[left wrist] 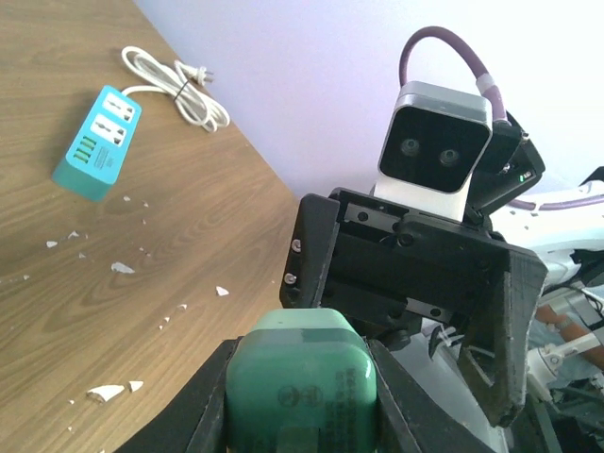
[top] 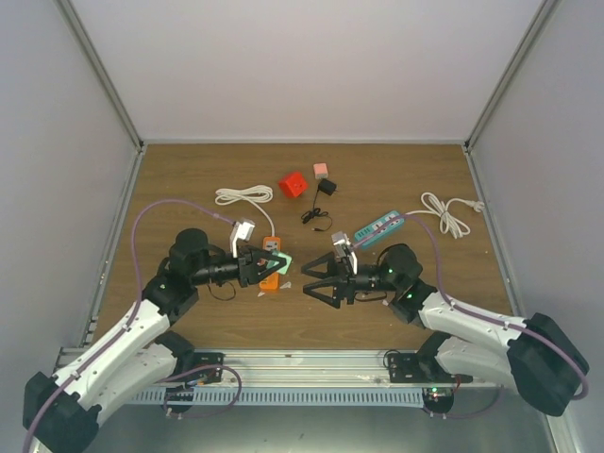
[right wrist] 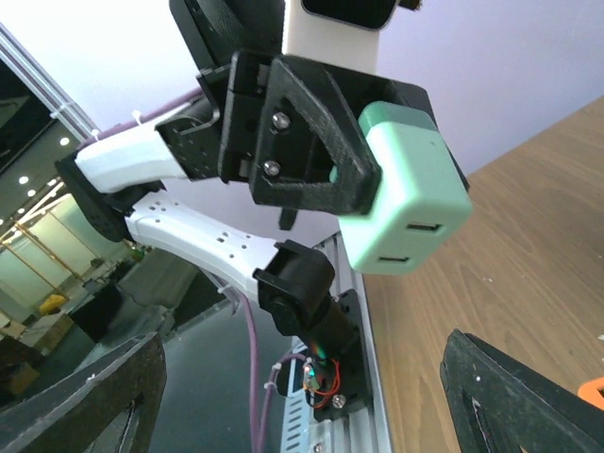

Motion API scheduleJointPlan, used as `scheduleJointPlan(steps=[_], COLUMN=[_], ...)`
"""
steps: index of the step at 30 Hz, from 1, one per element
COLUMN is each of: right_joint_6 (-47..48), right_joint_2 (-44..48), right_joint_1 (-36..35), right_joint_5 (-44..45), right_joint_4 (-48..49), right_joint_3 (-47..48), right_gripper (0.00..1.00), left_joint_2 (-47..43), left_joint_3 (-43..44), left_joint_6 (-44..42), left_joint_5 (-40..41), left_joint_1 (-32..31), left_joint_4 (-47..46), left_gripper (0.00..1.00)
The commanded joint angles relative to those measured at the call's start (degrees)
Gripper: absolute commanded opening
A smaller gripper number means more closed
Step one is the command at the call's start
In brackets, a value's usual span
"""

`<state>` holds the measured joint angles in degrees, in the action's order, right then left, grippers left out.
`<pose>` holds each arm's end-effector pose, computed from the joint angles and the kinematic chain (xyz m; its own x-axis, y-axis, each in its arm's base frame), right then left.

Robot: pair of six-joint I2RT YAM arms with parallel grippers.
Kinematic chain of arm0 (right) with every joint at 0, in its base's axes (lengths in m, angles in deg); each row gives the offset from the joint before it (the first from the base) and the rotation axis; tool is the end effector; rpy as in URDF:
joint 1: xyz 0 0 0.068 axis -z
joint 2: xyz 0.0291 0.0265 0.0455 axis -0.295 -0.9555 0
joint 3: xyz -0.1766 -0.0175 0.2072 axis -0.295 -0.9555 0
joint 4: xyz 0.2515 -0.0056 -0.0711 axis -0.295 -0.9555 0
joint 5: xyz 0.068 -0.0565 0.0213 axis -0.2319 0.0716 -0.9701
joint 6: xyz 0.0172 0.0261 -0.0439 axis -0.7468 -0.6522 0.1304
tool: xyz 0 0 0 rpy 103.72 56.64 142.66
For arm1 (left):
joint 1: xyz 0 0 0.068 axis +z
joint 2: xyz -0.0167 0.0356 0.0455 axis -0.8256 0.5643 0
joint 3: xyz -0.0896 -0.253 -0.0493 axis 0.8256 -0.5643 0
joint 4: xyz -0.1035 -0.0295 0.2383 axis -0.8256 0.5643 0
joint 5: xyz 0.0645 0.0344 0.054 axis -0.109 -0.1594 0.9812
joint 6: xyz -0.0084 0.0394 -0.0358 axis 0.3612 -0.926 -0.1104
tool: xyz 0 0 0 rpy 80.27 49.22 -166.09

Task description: Insert the plug

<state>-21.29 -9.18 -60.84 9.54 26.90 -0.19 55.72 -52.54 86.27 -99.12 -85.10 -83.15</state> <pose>0.1382 0.1686 0.2406 -0.6352 0.0125 -0.7722 -0.7718 -0.0488 0.6340 0.1463 -0.1110 0.2800 -0.7310 -0.0816 -0.6775 0.6281 0.3077 -0.7147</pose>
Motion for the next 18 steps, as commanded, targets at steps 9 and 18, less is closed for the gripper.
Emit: scheduleJointPlan(steps=[9,18], right_joint_6=[-3.91,-4.09], right_joint_2=[-3.82,-4.59], right_joint_1=[0.02,-0.24], right_joint_5=[0.29,1.21], right_joint_4=[6.38,6.35], right_joint_3=[0.87,1.56], right_gripper=[0.82,0.81], left_joint_2=[-1.34,0.4], left_joint_3=[-7.56,-6.31], left_joint_6=[6.86,6.03], left_joint_5=[3.72,6.94], left_joint_1=[-2.68,-5.99], left_joint_4=[-20.59,-21.75], left_gripper=[0.0,0.0])
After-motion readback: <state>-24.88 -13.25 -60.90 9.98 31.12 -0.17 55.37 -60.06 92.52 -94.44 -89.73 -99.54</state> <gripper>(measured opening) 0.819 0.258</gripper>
